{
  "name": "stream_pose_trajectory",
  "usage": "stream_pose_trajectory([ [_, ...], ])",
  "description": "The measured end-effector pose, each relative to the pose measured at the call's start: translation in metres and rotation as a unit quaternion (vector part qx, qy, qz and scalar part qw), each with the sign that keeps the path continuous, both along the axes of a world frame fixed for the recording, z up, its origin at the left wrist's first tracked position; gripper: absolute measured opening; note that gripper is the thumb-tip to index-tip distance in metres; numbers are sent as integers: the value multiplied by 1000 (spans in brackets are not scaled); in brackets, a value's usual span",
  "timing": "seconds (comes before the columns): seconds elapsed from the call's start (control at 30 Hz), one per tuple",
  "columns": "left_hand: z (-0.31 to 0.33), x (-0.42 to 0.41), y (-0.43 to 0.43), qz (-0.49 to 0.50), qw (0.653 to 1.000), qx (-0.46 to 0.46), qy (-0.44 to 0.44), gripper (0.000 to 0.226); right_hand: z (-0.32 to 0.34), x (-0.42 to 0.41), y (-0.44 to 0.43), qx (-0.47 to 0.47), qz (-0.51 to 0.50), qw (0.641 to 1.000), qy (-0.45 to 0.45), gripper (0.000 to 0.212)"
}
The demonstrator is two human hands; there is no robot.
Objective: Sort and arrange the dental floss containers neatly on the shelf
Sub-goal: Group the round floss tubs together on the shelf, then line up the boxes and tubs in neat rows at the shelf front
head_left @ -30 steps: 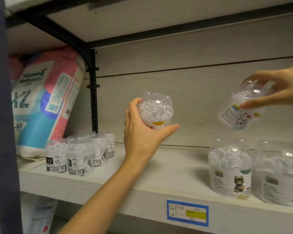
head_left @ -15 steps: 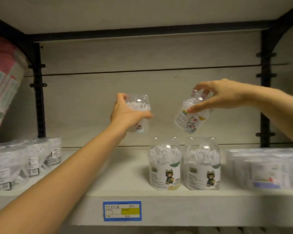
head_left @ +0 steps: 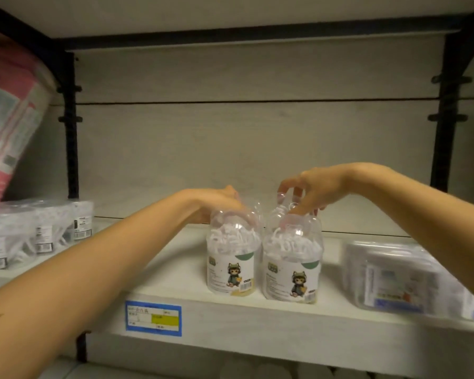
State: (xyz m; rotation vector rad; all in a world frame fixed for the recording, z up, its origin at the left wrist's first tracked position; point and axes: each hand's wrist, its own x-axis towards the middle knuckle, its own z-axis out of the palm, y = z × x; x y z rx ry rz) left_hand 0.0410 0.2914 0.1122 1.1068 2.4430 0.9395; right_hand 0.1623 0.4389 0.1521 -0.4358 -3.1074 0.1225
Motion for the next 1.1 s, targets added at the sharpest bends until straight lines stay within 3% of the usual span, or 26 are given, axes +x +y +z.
stream_pose_trajectory([
  [0.07,4,3,-2,-23,999,-28,-8,24,-4,0,-1,-2,-1,1000,-22,48],
  [0.1,6,4,-3,-32,999,-34,-13,20,-5,0,-1,0,0,1000,-30,48],
  [0.23,15,1,-7,-51,997,-36,-45,33,3,10,2,-52,15,997,-51,46],
  [0.47,20,7,-11,-78,994,-73,6,30,6,17,3,-75,24,995,-69,48],
  [0.6,19,8,-16,-55,992,-97,65,50,12,34,0,-57,12,997,-42,51],
  [0.67,22,9,-19,-8,989,-42,143,63,21,63,4,-31,1,999,17,52],
  [0.73,28,18,-25,40,964,96,245,59,28,103,15,-18,-5,997,77,53],
  [0.8,33,37,-29,21,918,218,330,53,27,147,27,-43,-21,995,93,53],
  [0.87,38,69,-30,-42,899,259,352,52,20,181,38,-74,-54,994,65,57],
  [0.93,42,100,-23,-108,900,218,361,58,10,203,50,-104,-87,990,31,68],
  [1.1,41,157,22,-211,892,-84,390,76,-18,223,78,-132,-133,982,-18,85],
])
